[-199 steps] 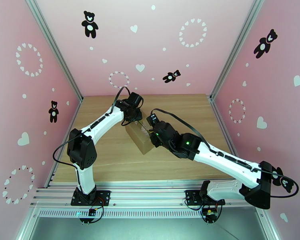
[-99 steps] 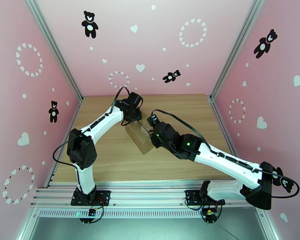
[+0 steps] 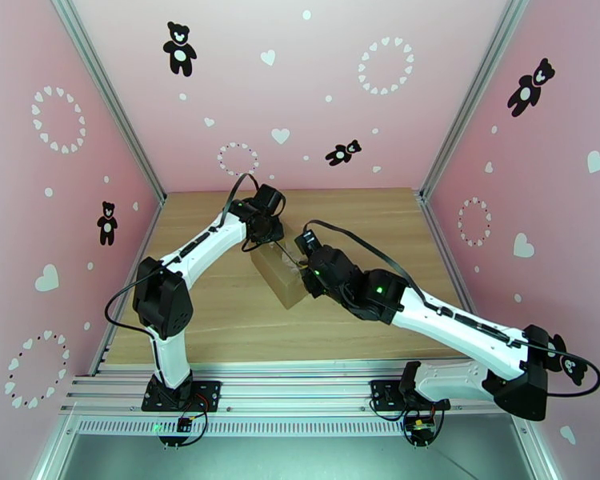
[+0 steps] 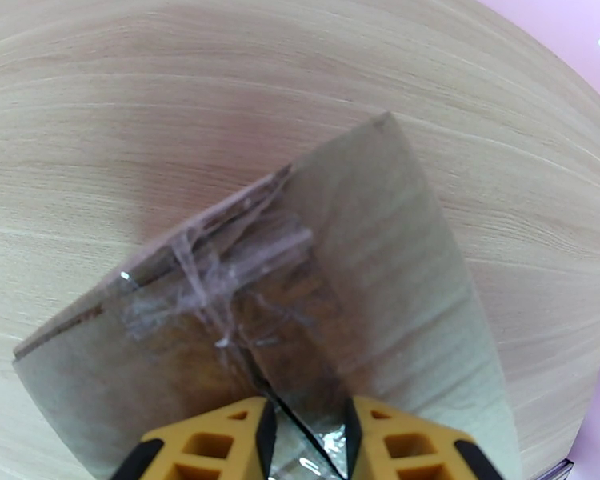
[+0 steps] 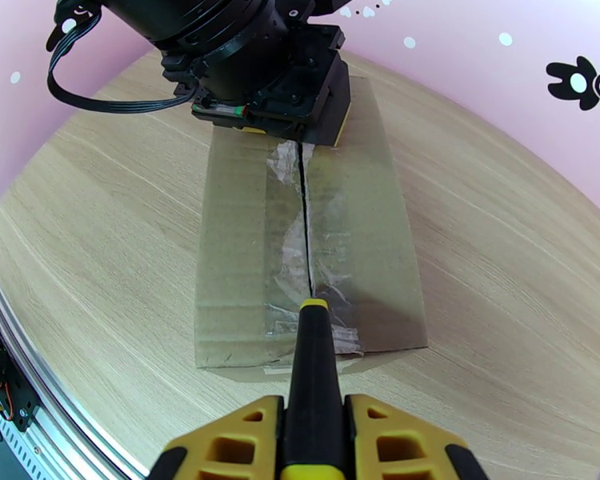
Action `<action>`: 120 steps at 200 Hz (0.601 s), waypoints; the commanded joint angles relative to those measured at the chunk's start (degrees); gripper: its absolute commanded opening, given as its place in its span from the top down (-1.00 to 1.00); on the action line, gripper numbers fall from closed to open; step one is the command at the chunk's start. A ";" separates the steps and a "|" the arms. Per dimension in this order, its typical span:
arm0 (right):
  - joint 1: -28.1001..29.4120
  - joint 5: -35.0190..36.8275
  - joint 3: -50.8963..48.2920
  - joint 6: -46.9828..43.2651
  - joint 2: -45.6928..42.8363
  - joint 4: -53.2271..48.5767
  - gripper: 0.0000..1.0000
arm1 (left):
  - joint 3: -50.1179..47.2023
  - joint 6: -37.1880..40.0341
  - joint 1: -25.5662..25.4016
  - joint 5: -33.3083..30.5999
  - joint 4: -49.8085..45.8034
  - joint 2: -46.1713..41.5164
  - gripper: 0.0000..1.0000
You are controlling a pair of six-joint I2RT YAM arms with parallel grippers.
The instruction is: Unpack the express box
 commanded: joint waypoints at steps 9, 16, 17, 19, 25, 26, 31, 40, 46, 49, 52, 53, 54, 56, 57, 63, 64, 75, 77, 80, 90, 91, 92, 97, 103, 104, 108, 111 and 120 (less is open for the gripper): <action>0.90 -0.27 -2.10 1.59 -2.20 -11.61 1.00 | -3.50 -0.69 3.54 -5.09 -3.35 3.56 0.34; 0.91 -0.39 -2.61 1.74 -2.19 -11.44 1.00 | -3.50 -0.69 3.56 -5.11 -3.37 3.46 0.34; 0.90 -0.37 -2.64 1.77 -2.12 -11.43 1.00 | -3.50 -0.69 3.55 -5.15 -3.40 3.47 0.34; 0.90 -0.38 -2.70 1.83 -2.07 -11.46 1.00 | -3.57 -0.69 3.56 -5.10 -3.40 3.47 0.34; 0.92 -0.43 -2.84 1.96 -2.06 -11.43 1.00 | -3.59 -0.69 3.54 -5.09 -3.42 3.33 0.34; 0.91 -0.43 -2.84 1.97 -2.10 -11.42 1.00 | -3.59 -0.69 3.58 -5.09 -3.42 3.35 0.34; 0.90 -0.45 -2.88 2.01 -2.07 -11.53 1.00 | -3.66 -0.69 3.54 -5.10 -3.41 3.26 0.34; 0.98 -0.44 -2.85 2.10 -2.21 -11.67 1.00 | -3.68 -0.69 3.66 -5.20 -3.37 3.29 0.34; 0.94 -0.39 -2.84 2.14 -2.30 -11.86 1.00 | -3.79 -0.67 3.70 -5.18 -3.38 3.17 0.34; 1.07 -0.30 -2.81 2.14 -2.36 -12.01 1.00 | -3.77 -0.76 3.70 -5.18 -3.42 3.13 0.34; 1.09 -0.25 -2.76 2.14 -2.44 -12.07 1.00 | -3.81 -0.77 3.69 -5.19 -3.37 3.20 0.34; 1.13 -0.21 -2.71 2.14 -2.47 -12.14 1.00 | -3.79 -0.78 3.70 -5.18 -3.40 3.20 0.34; 1.10 -0.19 -2.73 2.14 -2.52 -12.17 1.00 | -3.78 -0.78 3.71 -5.18 -3.41 3.16 0.34; 1.08 -0.12 -2.68 2.14 -2.59 -12.22 1.00 | -3.88 -0.78 3.71 -5.22 -3.42 3.17 0.34; 1.12 -0.10 -2.67 2.14 -2.63 -12.30 1.00 | -3.87 -0.78 3.71 -5.20 -3.43 3.14 0.34; 1.16 0.06 -2.52 2.10 -2.74 -12.58 1.00 | -3.87 -0.77 3.80 -5.23 -3.33 3.12 0.34; 1.16 0.07 -2.46 2.12 -2.79 -12.61 1.00 | -3.86 -0.77 3.80 -5.20 -3.33 3.12 0.34; 1.43 0.50 -2.17 2.06 -3.18 -13.14 1.00 | -4.02 -0.87 3.77 -5.27 -3.28 3.01 0.34; 1.49 0.59 -2.15 2.06 -3.23 -13.25 1.00 | -4.03 -0.87 3.84 -5.27 -3.19 3.00 0.34; 1.57 0.72 -2.09 2.01 -3.28 -13.45 1.00 | -4.03 -0.86 3.82 -5.27 -3.24 2.98 0.34; 1.77 0.98 -1.97 2.14 -3.38 -13.90 1.00 | -4.20 -0.95 3.91 -5.20 -3.14 2.94 0.34; 1.82 1.02 -1.96 2.14 -3.37 -13.93 1.00 | -4.25 -0.95 3.90 -5.19 -3.15 2.90 0.34; 1.88 1.08 -1.96 2.14 -3.37 -13.99 1.00 | -4.27 -0.95 3.90 -5.18 -3.11 2.88 0.34; 1.93 1.16 -1.83 2.23 -3.45 -14.20 1.00 | -4.29 -0.95 3.94 -5.23 -3.05 2.85 0.34; 2.10 1.29 -1.84 2.32 -3.45 -14.37 1.00 | -4.38 -0.95 3.90 -5.18 -3.06 2.75 0.34; 2.16 1.31 -1.81 2.36 -3.46 -14.43 1.00 | -4.38 -0.95 3.94 -5.18 -2.98 2.76 0.34; 2.25 1.44 -1.79 2.40 -3.46 -14.49 1.00 | -4.45 -1.03 3.94 -5.18 -2.99 2.72 0.34; 2.30 1.49 -1.85 2.47 -3.46 -14.60 1.00 | -4.47 -1.04 3.98 -5.25 -2.95 2.76 0.34; 2.54 1.60 -1.79 2.66 -3.53 -14.83 1.00 | -4.57 -1.04 4.06 -5.19 -2.89 2.67 0.34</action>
